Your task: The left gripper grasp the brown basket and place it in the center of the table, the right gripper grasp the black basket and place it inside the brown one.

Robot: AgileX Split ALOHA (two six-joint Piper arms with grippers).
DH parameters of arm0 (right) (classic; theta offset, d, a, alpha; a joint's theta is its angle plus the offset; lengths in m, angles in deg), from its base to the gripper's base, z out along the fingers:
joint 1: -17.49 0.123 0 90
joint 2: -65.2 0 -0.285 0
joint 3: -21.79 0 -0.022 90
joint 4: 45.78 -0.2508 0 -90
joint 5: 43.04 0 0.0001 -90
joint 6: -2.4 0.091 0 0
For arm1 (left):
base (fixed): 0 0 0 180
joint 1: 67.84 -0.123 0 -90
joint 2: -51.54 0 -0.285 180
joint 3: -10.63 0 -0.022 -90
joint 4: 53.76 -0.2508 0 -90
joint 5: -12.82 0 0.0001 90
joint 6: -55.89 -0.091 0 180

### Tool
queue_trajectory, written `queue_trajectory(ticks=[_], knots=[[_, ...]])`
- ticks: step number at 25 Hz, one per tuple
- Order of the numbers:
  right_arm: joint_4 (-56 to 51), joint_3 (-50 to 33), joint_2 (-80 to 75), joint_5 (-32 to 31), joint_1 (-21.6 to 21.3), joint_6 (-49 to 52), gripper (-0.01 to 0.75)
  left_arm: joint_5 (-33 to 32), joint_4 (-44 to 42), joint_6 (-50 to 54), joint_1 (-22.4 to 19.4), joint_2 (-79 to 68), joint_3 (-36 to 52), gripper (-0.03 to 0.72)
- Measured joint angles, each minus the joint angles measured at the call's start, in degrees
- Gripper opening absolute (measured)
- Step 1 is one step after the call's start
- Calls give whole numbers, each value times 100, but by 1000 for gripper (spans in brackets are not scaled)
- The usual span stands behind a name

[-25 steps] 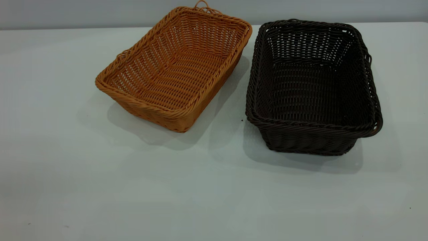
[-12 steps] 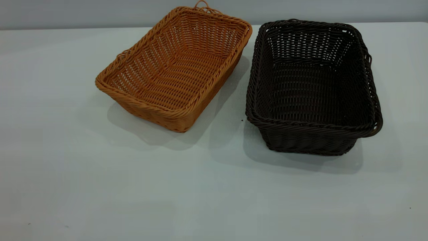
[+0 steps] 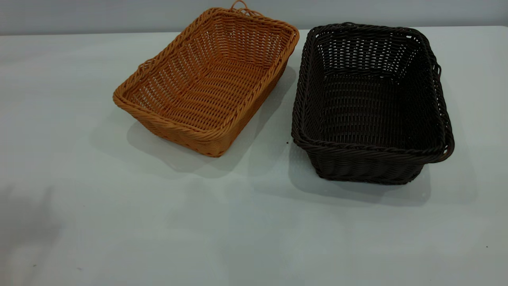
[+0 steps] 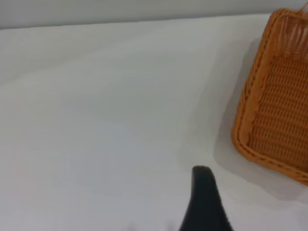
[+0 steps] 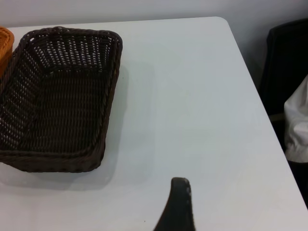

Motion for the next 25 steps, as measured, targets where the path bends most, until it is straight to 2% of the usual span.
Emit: queue_trajectory(ticks=[5,17,25], knots=[[0,0,0,0,0,0,582,127,124,-564,75,-1448,-808,471],[-18,0,0,0,0,0,582,579,118,-1030,1020,-4645,-2619,471],[-37,0,0,0,0,0,582,619,118,-1034,1215,-6111,-3730,471]])
